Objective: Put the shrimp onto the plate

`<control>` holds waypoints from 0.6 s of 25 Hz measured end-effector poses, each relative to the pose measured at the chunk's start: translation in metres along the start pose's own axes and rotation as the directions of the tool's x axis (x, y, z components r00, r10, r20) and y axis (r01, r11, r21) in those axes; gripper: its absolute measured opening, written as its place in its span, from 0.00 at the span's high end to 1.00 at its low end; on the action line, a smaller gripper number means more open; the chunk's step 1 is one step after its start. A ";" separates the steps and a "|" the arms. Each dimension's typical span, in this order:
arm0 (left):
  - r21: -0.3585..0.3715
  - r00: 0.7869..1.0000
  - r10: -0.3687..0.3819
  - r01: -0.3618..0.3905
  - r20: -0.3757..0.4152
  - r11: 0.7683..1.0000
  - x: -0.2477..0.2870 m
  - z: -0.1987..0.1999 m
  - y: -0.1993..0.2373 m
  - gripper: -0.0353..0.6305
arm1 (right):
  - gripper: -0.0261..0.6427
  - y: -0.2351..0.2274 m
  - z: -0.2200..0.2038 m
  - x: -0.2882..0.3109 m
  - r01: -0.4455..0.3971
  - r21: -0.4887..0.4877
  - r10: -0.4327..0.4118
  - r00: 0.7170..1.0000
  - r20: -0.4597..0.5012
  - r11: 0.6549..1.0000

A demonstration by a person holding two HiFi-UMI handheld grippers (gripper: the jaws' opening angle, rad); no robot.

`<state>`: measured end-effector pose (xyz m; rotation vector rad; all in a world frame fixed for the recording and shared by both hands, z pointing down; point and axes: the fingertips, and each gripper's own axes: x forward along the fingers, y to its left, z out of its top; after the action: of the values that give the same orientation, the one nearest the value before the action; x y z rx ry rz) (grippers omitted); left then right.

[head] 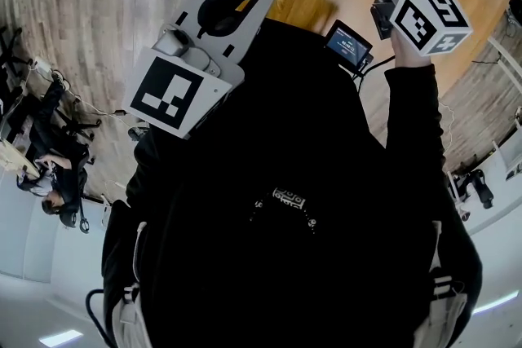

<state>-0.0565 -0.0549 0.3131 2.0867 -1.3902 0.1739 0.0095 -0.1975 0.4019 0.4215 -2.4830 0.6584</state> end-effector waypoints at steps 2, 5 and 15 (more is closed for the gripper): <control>-0.019 1.000 0.012 -0.012 -0.007 1.000 -0.001 -0.004 -0.008 0.95 | 0.85 -0.002 -0.009 -0.006 -0.005 0.003 0.005 1.000 -0.023 1.000; -0.023 1.000 0.023 -0.023 0.005 0.999 0.000 -0.003 -0.009 0.95 | 0.85 -0.011 -0.013 -0.003 -0.003 0.004 0.003 0.999 -0.041 1.000; -0.072 0.996 0.094 -0.094 -0.001 0.993 -0.017 -0.012 0.007 0.95 | 0.85 -0.022 -0.036 0.031 -0.007 0.007 0.008 0.994 -0.113 1.000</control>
<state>-0.0676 -0.0363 0.3180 1.9649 -1.4758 0.1573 0.0080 -0.2014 0.4544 0.3673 -2.3770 0.6751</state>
